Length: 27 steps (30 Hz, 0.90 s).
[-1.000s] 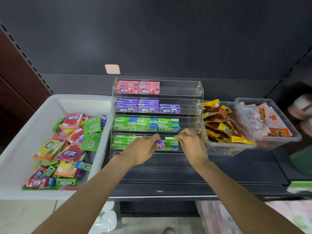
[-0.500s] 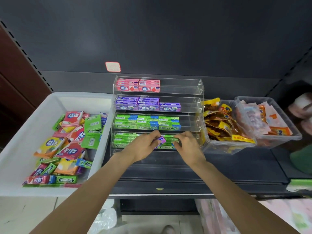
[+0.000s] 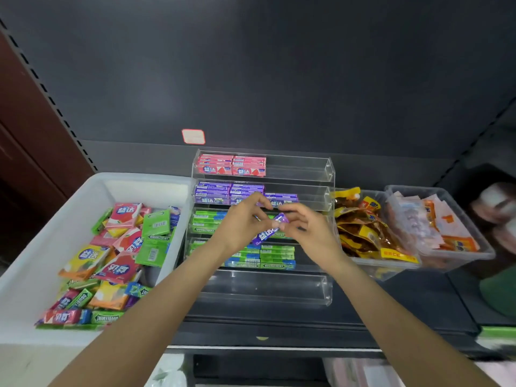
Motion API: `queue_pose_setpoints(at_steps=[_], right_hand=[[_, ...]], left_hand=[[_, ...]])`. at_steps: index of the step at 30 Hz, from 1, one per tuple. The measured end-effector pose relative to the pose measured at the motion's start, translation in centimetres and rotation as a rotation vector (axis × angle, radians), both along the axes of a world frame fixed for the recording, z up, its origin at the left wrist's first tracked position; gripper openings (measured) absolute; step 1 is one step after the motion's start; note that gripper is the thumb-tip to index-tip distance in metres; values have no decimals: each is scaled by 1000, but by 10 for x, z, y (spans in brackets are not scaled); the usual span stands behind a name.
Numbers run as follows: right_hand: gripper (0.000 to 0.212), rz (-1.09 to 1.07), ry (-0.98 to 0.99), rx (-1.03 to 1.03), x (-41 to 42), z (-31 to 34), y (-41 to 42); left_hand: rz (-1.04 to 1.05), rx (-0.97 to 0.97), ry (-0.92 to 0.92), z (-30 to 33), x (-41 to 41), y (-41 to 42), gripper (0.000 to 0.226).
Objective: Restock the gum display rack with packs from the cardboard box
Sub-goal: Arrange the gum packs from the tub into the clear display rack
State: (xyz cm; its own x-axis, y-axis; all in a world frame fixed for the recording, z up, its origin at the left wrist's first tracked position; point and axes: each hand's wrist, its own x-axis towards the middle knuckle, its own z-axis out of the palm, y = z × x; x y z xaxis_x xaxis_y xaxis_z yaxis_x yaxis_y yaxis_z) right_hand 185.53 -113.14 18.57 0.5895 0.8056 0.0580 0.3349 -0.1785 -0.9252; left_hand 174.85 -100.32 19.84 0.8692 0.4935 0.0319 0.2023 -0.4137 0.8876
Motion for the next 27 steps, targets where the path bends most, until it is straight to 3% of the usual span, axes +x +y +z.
queue_pose_setpoints(at_steps=[4, 6, 9, 12, 17, 27], right_hand=[[23, -14, 47, 76, 19, 17, 4], [23, -109, 13, 92, 33, 20, 7], [23, -265, -60, 83, 53, 20, 11], [15, -332, -144, 61, 66, 16, 17], [10, -311, -331, -77, 73, 9, 28], [15, -158, -697, -423, 75, 5, 44]], left_hand=[[0, 28, 6, 12, 14, 4, 28], [12, 232, 62, 13, 17, 12, 26], [43, 648, 231, 10, 21, 25, 41], [0, 794, 388, 6, 26, 34, 49], [-111, 871, 490, 1, 32, 39, 47], [-91, 792, 424, -4, 37, 44, 42]])
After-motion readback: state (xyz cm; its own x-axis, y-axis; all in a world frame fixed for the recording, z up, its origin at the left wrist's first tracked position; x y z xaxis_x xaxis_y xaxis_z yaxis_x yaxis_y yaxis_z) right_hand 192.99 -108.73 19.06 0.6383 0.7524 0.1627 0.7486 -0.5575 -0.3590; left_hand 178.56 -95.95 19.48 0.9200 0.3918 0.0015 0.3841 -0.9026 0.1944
